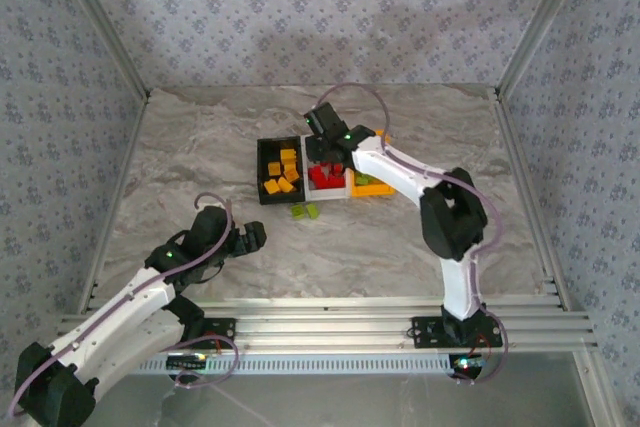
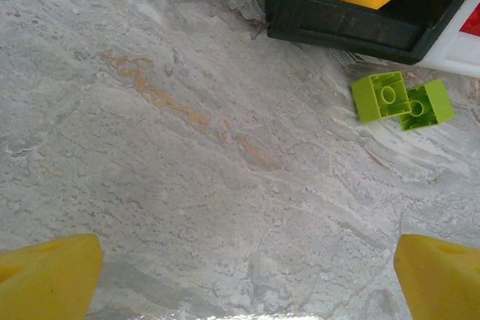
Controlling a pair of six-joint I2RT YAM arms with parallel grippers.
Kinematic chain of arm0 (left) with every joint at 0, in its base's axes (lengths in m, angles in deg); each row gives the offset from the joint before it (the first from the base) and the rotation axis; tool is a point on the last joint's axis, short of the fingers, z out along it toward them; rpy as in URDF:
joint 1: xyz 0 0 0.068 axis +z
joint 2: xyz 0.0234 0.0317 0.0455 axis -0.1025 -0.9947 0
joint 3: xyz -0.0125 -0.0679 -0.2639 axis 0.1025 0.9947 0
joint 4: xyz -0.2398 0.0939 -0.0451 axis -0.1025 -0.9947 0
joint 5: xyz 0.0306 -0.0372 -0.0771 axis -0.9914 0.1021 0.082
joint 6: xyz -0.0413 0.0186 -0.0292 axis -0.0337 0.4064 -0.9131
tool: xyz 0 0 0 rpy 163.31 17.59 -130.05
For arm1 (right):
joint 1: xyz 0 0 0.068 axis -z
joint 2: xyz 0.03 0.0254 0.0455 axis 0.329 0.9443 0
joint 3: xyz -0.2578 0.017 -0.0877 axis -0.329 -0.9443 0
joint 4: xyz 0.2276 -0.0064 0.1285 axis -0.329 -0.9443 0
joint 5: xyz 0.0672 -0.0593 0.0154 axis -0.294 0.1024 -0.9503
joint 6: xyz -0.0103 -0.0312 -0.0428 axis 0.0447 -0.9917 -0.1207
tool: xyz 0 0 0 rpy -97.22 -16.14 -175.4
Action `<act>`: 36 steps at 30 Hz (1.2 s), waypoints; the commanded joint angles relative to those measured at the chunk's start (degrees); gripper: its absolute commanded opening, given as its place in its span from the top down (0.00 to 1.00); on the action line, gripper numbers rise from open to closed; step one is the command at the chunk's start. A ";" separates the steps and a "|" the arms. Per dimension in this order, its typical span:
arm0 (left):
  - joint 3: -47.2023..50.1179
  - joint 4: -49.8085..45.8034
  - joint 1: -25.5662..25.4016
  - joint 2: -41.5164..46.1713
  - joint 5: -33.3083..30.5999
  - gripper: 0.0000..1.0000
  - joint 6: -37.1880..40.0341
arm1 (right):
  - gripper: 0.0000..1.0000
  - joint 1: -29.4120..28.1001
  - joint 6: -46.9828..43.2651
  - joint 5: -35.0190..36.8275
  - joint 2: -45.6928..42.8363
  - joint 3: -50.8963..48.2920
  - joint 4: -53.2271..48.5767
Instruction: Sort the legos into containers by color
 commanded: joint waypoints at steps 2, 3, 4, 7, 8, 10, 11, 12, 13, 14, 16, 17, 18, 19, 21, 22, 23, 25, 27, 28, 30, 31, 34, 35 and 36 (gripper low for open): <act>0.44 2.16 0.42 -0.84 0.19 0.01 0.15 | 0.67 1.04 1.47 1.74 4.32 5.71 -4.96; 0.44 2.61 0.46 -1.27 0.34 0.00 0.24 | 0.66 1.26 1.70 1.75 4.80 6.36 -5.24; 0.45 3.04 0.41 -1.72 0.41 0.00 0.38 | 0.63 1.29 1.79 1.74 5.05 6.92 -5.63; -0.03 4.76 0.45 -3.83 0.45 0.00 1.02 | 0.37 1.39 2.37 1.73 4.25 7.33 -6.07; -0.36 5.54 0.44 -4.76 0.66 0.01 1.36 | 0.31 1.21 2.36 1.74 3.26 6.76 -5.78; -1.33 7.12 0.47 -6.83 0.47 0.01 2.07 | 0.27 0.81 2.35 2.08 0.61 5.04 -4.61; -1.88 8.39 0.45 -8.00 0.78 0.02 2.76 | 0.27 0.57 2.38 2.22 -1.30 3.53 -3.62; -2.46 9.77 0.45 -9.27 1.10 0.05 3.31 | 0.27 0.17 2.52 1.97 -3.46 1.54 -2.47; -2.99 11.47 0.44 -10.72 1.70 0.08 3.81 | 0.26 -0.28 2.82 1.92 -5.79 -0.89 -1.32; -3.41 13.10 0.40 -12.04 2.31 0.12 4.06 | 0.26 -0.79 3.21 1.84 -7.75 -3.09 -0.22; -4.16 17.10 0.02 -15.73 3.04 0.17 4.07 | 0.26 -1.99 3.86 2.14 -11.96 -8.34 1.47; -4.37 18.99 -0.26 -17.48 3.45 0.19 4.15 | 0.26 -2.52 4.12 2.33 -13.68 -10.65 2.25; -4.84 20.99 -0.74 -19.83 3.44 0.21 4.23 | 0.27 -3.04 4.51 2.27 -15.38 -13.18 2.83; -5.26 23.10 -1.31 -22.34 3.34 0.23 4.49 | 0.27 -3.33 5.03 2.12 -16.78 -15.19 3.21; -6.70 26.36 -2.67 -27.31 3.17 0.28 4.68 | 0.27 -3.78 6.16 1.39 -19.53 -19.59 4.34; -7.67 28.06 -3.37 -30.05 3.03 0.30 5.04 | 0.27 -3.94 6.77 0.96 -20.87 -21.54 4.78; -8.61 29.28 -3.79 -32.31 2.98 0.31 5.14 | 0.27 -4.06 7.22 0.89 -21.91 -23.08 5.08; -10.69 31.86 -4.23 -37.12 2.98 0.31 5.47 | 0.28 -4.33 7.79 0.95 -24.10 -25.90 5.63; -12.66 33.08 -4.28 -40.82 2.63 0.34 5.80 | 0.28 -4.60 8.04 1.13 -25.64 -27.49 5.64; -13.72 33.21 -4.28 -42.45 2.11 0.35 6.29 | 0.28 -4.68 8.15 1.34 -26.34 -27.52 5.62; -15.63 31.89 -4.24 -45.21 0.66 0.39 6.53 | 0.28 -4.90 8.29 1.80 -27.57 -30.33 5.49; -16.60 30.92 -4.19 -46.26 -0.28 0.42 6.59 | 0.28 -5.02 8.31 2.08 -28.15 -30.87 5.48; -18.00 28.32 -4.18 -48.55 -1.97 0.49 5.95 | 0.28 -5.14 8.35 2.27 -29.29 -31.97 5.40; -18.25 27.58 -4.14 -49.11 -2.32 0.50 5.71 | 0.28 -5.31 8.43 2.40 -29.64 -32.30 5.57; -18.33 26.85 -4.19 -49.81 -2.52 0.52 5.48 | 0.28 -5.29 8.65 2.44 -29.86 -32.67 5.62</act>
